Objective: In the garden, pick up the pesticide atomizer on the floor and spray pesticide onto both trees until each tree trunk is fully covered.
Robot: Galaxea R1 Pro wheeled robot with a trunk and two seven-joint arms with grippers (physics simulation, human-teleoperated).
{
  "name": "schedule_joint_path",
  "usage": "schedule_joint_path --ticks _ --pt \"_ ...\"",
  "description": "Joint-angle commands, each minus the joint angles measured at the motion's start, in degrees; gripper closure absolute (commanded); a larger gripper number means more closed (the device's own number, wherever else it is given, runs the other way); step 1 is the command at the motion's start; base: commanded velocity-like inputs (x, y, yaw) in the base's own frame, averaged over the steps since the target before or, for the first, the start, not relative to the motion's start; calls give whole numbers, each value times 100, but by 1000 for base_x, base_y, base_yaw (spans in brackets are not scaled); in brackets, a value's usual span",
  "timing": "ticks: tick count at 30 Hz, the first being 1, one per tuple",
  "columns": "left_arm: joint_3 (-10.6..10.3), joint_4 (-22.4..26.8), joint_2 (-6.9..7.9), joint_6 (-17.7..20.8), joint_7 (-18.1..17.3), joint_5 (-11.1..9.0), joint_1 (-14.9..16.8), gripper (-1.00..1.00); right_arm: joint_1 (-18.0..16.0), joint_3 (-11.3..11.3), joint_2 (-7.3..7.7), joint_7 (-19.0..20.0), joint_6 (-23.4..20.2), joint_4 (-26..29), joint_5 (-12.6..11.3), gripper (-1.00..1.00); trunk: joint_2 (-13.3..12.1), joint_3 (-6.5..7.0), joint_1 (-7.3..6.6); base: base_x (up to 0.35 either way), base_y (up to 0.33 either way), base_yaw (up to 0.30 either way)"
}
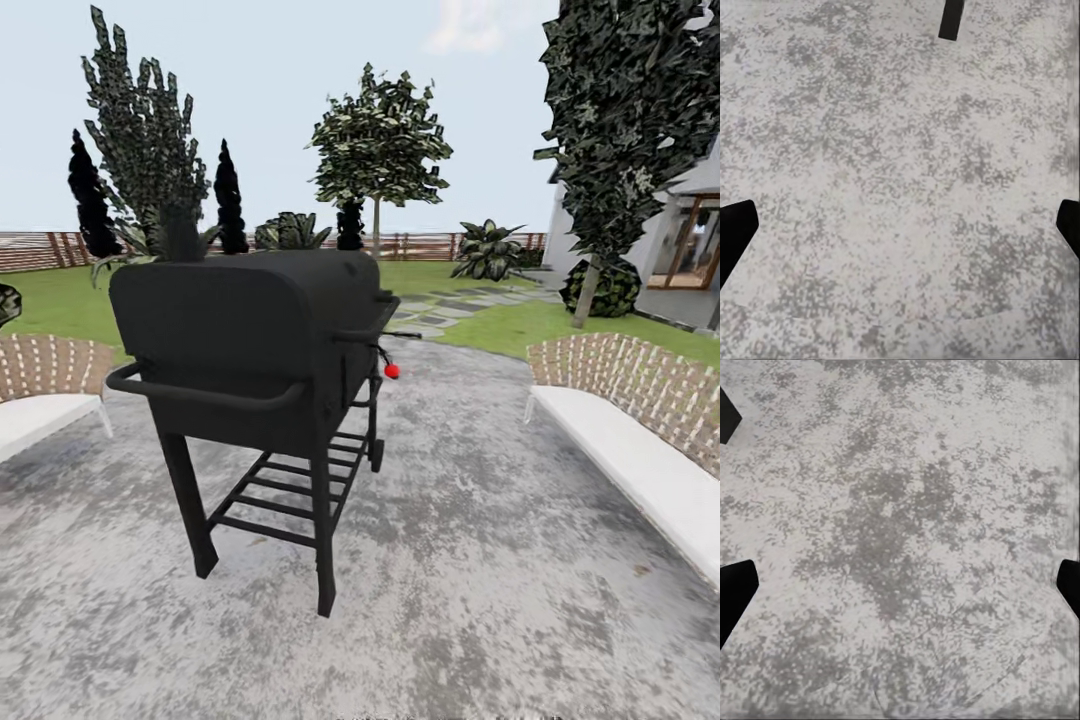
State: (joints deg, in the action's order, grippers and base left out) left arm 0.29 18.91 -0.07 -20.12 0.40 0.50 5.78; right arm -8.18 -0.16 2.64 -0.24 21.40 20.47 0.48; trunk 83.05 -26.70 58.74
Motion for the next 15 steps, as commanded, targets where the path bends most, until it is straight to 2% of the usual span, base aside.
schedule_joint_path --ticks 1,15 --pt "5 -1 -1 -15 4 9 2 -100 -2 -1 0 -2 16 -8 5 -100 3 -6 -1 -59 -268 -265" --pt "10 -1 17 -9 48 -24 2 -100 -4 -10 0 -2 16 -8 5 -100 3 -27 -1 -6 -272 -265"
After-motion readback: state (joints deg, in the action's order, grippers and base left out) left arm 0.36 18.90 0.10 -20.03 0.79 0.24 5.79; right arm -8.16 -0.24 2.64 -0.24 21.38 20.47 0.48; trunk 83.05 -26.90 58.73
